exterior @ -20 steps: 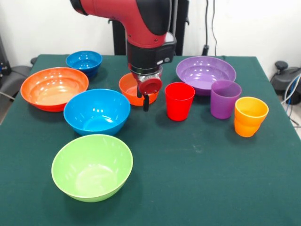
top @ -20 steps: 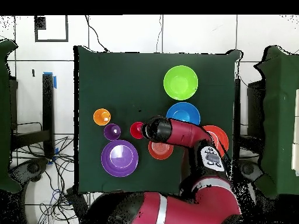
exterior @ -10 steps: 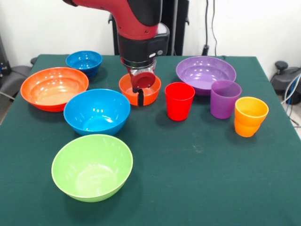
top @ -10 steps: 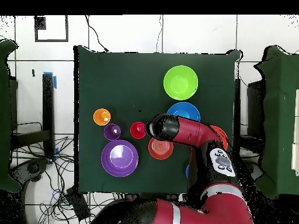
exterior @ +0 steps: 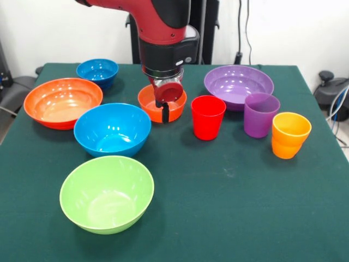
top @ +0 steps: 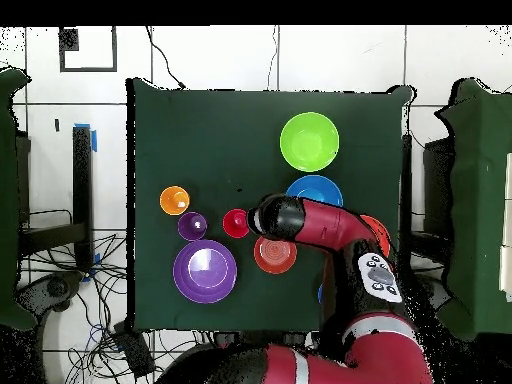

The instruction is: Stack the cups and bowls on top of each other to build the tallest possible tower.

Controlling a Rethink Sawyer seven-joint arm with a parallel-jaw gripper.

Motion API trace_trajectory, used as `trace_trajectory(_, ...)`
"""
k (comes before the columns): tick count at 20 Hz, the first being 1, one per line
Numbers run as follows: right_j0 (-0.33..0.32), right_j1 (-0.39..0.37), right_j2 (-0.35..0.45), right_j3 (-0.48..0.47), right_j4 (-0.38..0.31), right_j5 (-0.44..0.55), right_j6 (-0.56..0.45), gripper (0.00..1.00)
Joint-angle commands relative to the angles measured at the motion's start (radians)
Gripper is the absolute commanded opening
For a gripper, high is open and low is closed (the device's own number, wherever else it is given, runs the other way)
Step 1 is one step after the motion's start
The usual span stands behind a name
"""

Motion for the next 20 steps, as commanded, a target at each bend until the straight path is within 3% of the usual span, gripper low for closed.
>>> trace_trajectory(1,0.026,0.014,0.066,-0.003,-0.069,0.042,-0.101,1.00)
trace_trajectory(6,0.032,0.023,0.059,0.005,-0.089,0.024,-0.103,1.00)
trace_trajectory(10,-0.003,-0.015,0.084,0.012,-0.101,0.061,-0.155,1.00)
trace_trajectory(16,-0.021,-0.059,0.065,0.070,-0.103,0.026,-0.114,1.00)
trace_trajectory(20,-0.033,-0.094,0.075,0.062,-0.159,0.081,-0.209,1.00)
